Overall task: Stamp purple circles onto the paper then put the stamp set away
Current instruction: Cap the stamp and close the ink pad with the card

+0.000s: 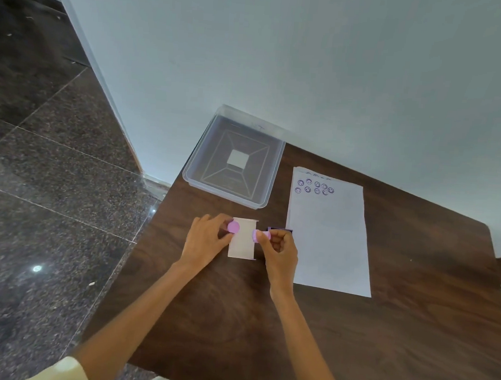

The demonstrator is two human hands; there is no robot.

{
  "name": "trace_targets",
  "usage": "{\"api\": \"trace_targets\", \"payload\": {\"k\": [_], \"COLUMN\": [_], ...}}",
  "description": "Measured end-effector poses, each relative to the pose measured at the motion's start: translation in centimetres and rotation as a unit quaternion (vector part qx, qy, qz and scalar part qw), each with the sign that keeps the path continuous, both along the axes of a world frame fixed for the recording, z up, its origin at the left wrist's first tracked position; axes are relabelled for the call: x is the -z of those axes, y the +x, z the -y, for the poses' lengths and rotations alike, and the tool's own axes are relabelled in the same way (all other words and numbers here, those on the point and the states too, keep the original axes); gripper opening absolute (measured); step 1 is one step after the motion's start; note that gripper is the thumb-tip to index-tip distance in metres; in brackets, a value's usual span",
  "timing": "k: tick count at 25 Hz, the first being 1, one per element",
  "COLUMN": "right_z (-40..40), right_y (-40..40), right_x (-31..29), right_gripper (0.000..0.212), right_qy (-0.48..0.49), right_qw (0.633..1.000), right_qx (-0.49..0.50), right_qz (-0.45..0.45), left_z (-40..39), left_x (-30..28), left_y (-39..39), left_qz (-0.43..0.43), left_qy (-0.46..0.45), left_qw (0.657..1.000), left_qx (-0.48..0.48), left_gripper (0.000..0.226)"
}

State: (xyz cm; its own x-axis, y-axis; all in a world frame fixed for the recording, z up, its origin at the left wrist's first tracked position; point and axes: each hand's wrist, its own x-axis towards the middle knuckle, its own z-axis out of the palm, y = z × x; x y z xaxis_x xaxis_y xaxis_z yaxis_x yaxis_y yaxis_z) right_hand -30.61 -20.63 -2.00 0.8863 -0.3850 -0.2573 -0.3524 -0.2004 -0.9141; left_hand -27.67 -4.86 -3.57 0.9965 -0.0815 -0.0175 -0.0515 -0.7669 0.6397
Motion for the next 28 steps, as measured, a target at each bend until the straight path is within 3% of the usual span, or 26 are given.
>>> {"api": "trace_targets", "payload": {"k": [6, 21, 26, 28], "right_z": [1.4, 3.8, 5.2, 6.5], "right_y": [0.6, -0.3, -0.4, -0.5], "right_x": [-0.6, -0.4, -0.5, -0.6], "right_gripper": [0.024, 0.025, 0.022, 0.019], "right_qy": [-0.045, -0.01, -0.013, -0.049], "right_qw": [0.999, 0.998, 0.999, 0.999], "right_qx": [0.019, 0.065, 0.035, 0.003], "right_qz": [0.007, 0.008, 0.012, 0.009], "left_z": [4.4, 8.0, 8.9, 8.7], "left_x": [-1.6, -2.5, -3.0, -3.0], "left_y": [0.4, 0.5, 0.1, 0.4], "left_qz": [-0.036, -0.098, -0.104, -0.079], "left_qy": [-0.121, -0.183, -0.183, -0.107], "left_qw": [0.991, 0.977, 0.975, 0.985], "left_qx": [0.033, 0.051, 0.073, 0.11], "left_gripper": [0.034, 0.028, 0.031, 0.043]}}
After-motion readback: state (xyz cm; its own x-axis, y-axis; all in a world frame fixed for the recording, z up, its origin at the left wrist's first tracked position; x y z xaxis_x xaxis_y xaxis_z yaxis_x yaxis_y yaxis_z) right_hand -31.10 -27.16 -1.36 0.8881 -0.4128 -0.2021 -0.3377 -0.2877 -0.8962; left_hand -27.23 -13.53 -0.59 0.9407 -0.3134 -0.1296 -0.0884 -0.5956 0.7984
